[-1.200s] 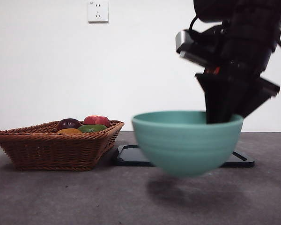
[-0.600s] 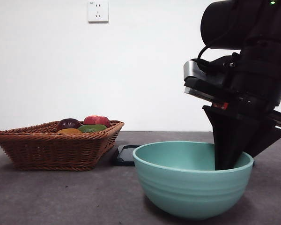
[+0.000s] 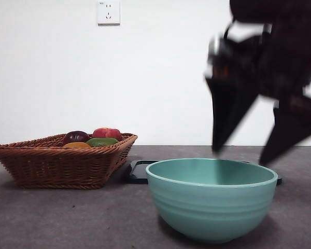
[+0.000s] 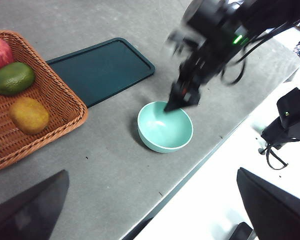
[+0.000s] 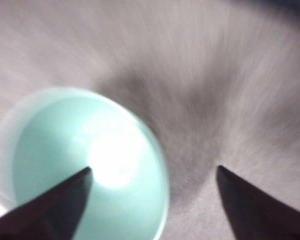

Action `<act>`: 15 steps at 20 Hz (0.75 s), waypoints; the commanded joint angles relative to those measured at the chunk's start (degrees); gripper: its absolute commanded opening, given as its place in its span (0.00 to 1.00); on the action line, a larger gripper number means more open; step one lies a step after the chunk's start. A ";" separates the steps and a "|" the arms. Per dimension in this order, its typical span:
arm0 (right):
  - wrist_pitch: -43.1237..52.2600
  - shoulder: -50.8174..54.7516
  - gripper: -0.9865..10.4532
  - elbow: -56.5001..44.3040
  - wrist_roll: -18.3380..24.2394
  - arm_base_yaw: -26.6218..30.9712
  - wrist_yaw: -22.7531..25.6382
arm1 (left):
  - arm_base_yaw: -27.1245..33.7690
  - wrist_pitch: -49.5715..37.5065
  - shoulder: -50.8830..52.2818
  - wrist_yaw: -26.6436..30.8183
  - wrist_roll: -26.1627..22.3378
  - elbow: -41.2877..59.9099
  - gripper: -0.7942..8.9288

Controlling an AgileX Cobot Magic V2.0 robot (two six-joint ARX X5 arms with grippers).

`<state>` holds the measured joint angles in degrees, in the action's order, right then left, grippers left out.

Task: Pick up the wifruite, put it on the bowl, pick up the plate, put it on desk

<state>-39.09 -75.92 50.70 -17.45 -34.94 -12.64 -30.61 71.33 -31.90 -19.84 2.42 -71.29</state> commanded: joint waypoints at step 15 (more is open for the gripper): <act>-29.90 44.13 0.62 14.67 -2.34 -0.44 5.18 | -0.33 -0.63 -0.22 -0.20 -0.44 -0.61 0.66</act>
<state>-69.32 -31.53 64.47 -18.70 -34.94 -7.46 -30.61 71.33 -31.90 -19.81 2.42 -71.26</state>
